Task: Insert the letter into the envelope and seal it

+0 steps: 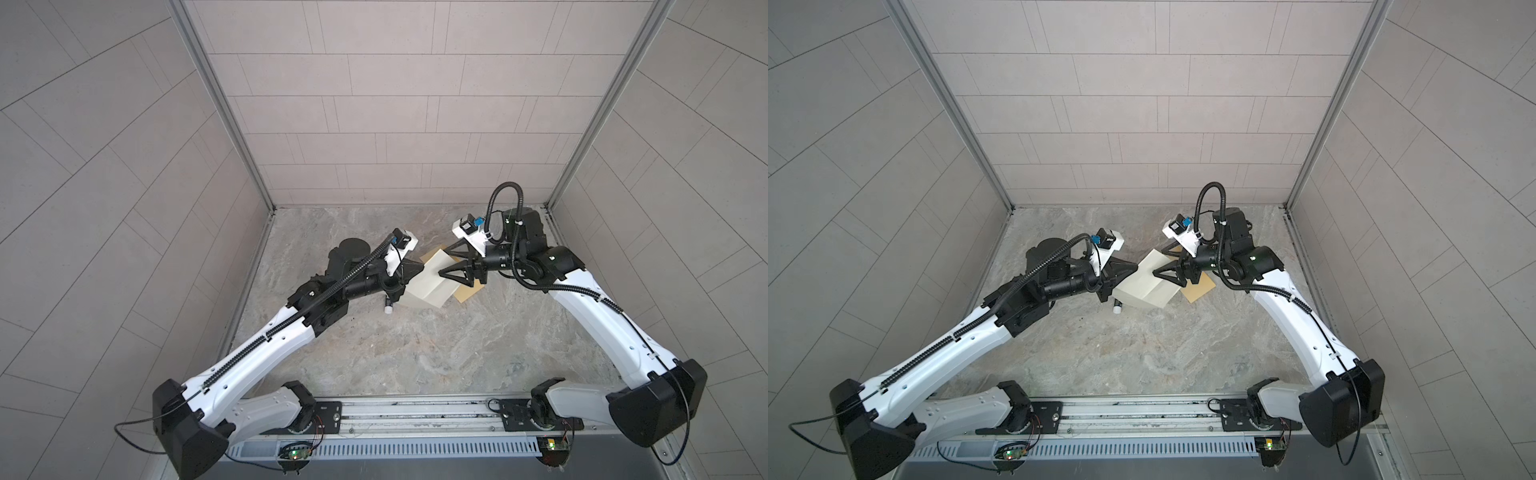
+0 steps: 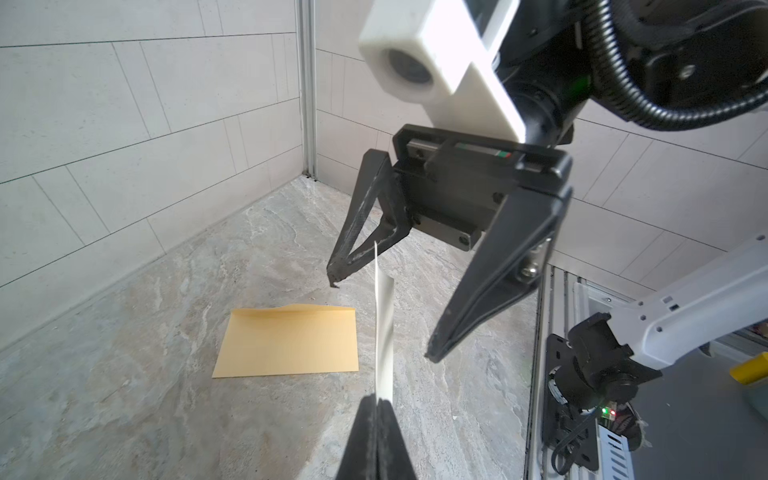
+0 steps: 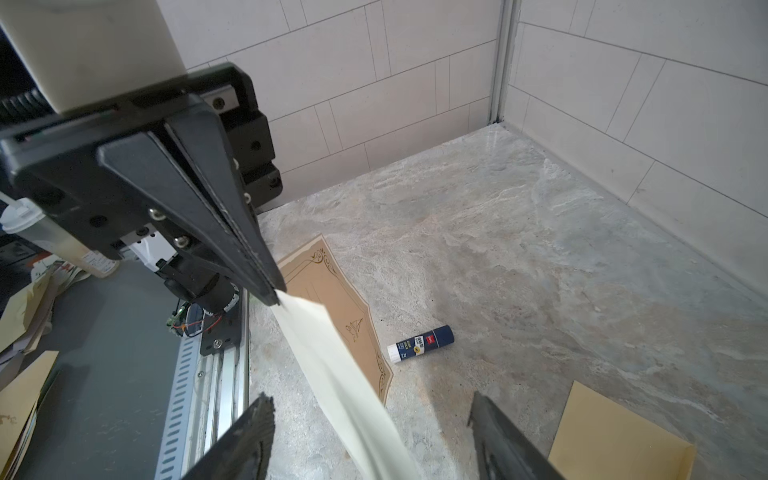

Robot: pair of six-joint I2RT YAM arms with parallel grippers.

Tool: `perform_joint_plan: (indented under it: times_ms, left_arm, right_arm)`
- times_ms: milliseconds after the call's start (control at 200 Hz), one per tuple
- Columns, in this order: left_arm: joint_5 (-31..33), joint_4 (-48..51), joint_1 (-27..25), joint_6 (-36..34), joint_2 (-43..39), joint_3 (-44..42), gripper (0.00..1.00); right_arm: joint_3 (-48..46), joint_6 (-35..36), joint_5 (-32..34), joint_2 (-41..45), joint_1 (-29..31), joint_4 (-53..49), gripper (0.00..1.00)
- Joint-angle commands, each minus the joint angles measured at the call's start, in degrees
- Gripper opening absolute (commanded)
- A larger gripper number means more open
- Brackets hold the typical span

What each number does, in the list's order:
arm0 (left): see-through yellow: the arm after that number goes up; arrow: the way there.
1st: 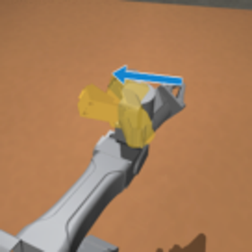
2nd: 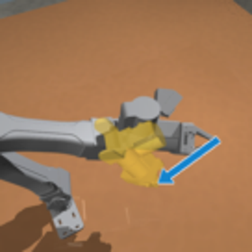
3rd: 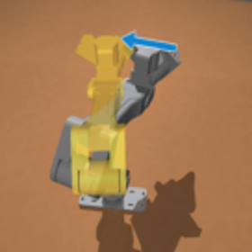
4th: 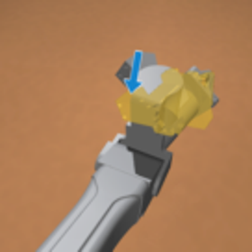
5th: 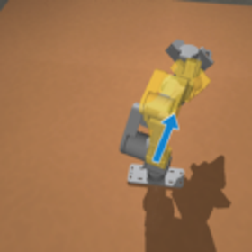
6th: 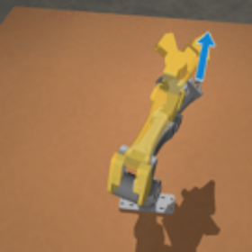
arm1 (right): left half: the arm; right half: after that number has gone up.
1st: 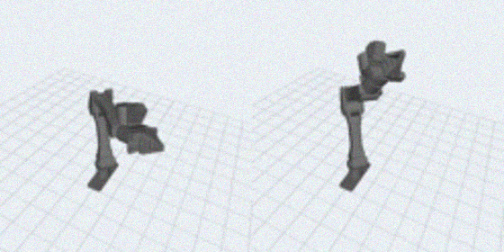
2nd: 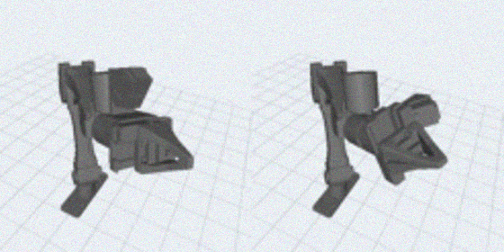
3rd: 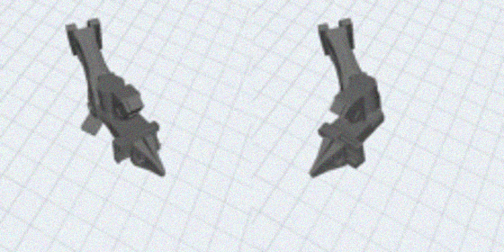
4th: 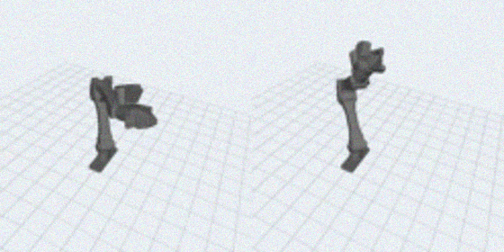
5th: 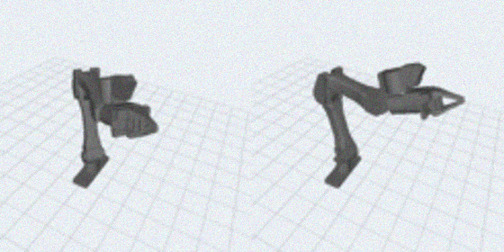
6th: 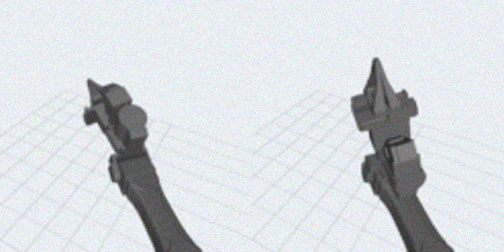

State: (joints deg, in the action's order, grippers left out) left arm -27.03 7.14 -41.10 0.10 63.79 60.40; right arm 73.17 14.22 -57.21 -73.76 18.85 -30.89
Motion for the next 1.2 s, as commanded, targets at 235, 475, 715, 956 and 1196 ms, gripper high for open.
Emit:
perform_joint_plan:
  times_ms: [235, 475, 715, 956, 1196]
  left_arm:
    - [-1.12, -1.81, 0.28, -1.94, -0.42, -0.89, 0.00]
    - [-0.31, -0.19, 0.35, -4.48, -1.68, -2.08, 0.36]
    - [-0.53, 1.45, 0.32, -10.85, -7.50, -7.70, 0.89]
    - [-3.37, -2.85, 0.28, -17.83, -15.92, -15.73, 0.95]
    - [-6.15, -7.58, 0.17, -23.04, -21.11, -23.13, 0.92]
  right_arm:
    - [2.12, 2.58, -6.29, -1.99, 0.40, -3.05, 0.00]
    - [2.57, 4.17, -2.32, 1.63, 0.40, -2.76, 0.00]
    - [7.20, 11.57, 1.14, 4.57, 0.57, -13.44, 0.00]
    - [10.04, 19.91, 4.59, 6.84, 1.67, -24.69, 0.00]
    - [11.16, 22.57, 5.93, 7.40, 4.26, -28.10, 0.00]
